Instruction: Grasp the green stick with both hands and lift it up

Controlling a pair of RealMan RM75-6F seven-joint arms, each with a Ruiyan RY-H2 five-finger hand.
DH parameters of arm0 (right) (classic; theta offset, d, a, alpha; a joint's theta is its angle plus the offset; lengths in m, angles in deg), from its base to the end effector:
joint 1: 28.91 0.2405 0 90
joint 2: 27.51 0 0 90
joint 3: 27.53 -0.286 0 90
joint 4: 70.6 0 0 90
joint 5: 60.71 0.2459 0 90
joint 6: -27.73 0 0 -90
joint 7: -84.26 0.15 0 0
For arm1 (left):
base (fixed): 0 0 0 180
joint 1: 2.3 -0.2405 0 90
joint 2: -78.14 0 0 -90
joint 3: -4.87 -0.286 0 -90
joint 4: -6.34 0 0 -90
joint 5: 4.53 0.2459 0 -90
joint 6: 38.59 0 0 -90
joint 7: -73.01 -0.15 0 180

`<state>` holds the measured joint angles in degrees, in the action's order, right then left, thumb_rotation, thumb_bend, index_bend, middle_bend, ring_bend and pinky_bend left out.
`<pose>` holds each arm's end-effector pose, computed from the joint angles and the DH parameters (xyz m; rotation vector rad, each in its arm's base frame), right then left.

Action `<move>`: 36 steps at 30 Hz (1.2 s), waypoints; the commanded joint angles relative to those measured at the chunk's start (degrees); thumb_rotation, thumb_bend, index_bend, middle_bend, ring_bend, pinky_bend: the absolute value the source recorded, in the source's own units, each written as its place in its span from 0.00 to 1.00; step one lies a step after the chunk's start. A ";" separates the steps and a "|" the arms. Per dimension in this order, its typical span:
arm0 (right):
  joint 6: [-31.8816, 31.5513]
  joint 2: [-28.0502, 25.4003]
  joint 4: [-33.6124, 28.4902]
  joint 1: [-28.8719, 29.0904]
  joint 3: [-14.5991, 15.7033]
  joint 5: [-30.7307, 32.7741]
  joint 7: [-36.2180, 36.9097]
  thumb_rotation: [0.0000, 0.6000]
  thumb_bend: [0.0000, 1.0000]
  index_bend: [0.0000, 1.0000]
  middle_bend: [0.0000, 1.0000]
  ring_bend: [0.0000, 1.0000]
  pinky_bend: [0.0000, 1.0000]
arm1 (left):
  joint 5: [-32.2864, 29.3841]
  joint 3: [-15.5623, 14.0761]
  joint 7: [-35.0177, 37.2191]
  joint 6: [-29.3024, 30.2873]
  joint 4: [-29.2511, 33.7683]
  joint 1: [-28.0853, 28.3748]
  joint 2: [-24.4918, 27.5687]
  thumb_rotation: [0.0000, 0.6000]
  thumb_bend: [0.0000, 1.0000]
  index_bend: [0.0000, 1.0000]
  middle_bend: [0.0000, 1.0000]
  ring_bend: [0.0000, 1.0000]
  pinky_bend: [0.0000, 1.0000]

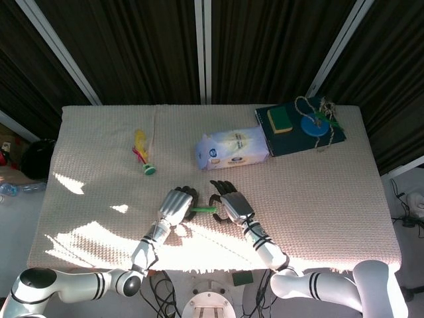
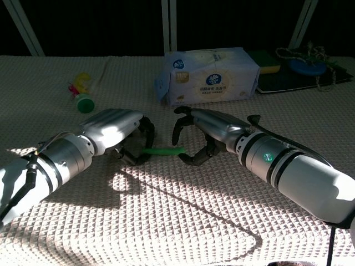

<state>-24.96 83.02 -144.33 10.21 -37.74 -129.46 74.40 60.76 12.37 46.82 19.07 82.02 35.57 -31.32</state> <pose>-0.1247 -0.3136 -0.1758 1.8928 -1.3116 1.0856 -0.1418 0.3049 -0.1677 -1.9274 -1.0507 -0.9192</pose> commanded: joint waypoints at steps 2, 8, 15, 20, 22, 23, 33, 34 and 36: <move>0.10 0.20 0.38 0.10 0.02 -0.21 0.32 1.00 0.38 0.44 0.01 0.00 0.00 | -0.04 0.03 0.18 -0.15 -0.13 0.03 0.00 0.98 0.30 0.54 0.34 0.27 0.37; 0.58 0.55 1.19 0.21 0.07 -0.19 0.95 1.00 0.38 0.44 0.01 0.00 0.00 | 0.20 -0.01 0.69 -0.20 -0.17 -0.01 0.09 0.98 0.30 0.54 0.34 0.27 0.37; 0.12 1.11 2.12 0.24 0.14 -1.08 1.67 1.00 0.38 0.45 0.01 0.00 0.00 | 0.12 -0.01 0.77 -0.18 -0.15 -0.13 0.20 0.98 0.30 0.54 0.34 0.27 0.37; 0.16 1.41 2.70 0.18 0.20 -0.96 1.56 1.00 0.38 0.46 0.01 0.00 0.00 | 0.07 0.00 1.04 -0.24 -0.28 -0.18 0.13 0.98 0.30 0.54 0.34 0.27 0.37; 0.16 1.51 2.86 0.19 0.19 -1.05 1.66 1.00 0.38 0.46 0.01 0.00 0.00 | 0.07 0.01 1.19 -0.30 -0.39 -0.19 0.07 0.98 0.30 0.54 0.34 0.27 0.37; 0.16 1.58 2.98 0.20 0.18 -1.11 1.73 1.00 0.38 0.46 0.01 0.00 0.00 | 0.09 0.03 1.30 -0.33 -0.47 -0.19 0.04 0.98 0.30 0.54 0.34 0.27 0.37; 0.01 2.36 4.19 0.21 0.11 -1.34 1.96 1.00 0.38 0.48 0.01 0.00 0.00 | -0.06 0.08 1.76 -0.62 -1.41 -0.22 -0.24 0.98 0.30 0.54 0.34 0.27 0.37; -0.08 2.46 4.30 0.18 0.13 -1.44 2.04 1.00 0.38 0.48 0.01 0.00 0.00 | -0.04 0.07 1.78 -0.61 -1.43 -0.24 -0.24 0.98 0.30 0.54 0.34 0.27 0.37; -0.44 2.72 4.64 0.09 0.11 -1.74 2.32 1.00 0.38 0.49 0.02 0.00 0.00 | -0.02 0.04 1.84 -0.62 -1.44 -0.28 -0.24 0.98 0.30 0.54 0.34 0.27 0.37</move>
<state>-25.33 85.68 -139.76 10.34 -37.63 -131.12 76.65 60.74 12.41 48.67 18.45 80.59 35.29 -31.55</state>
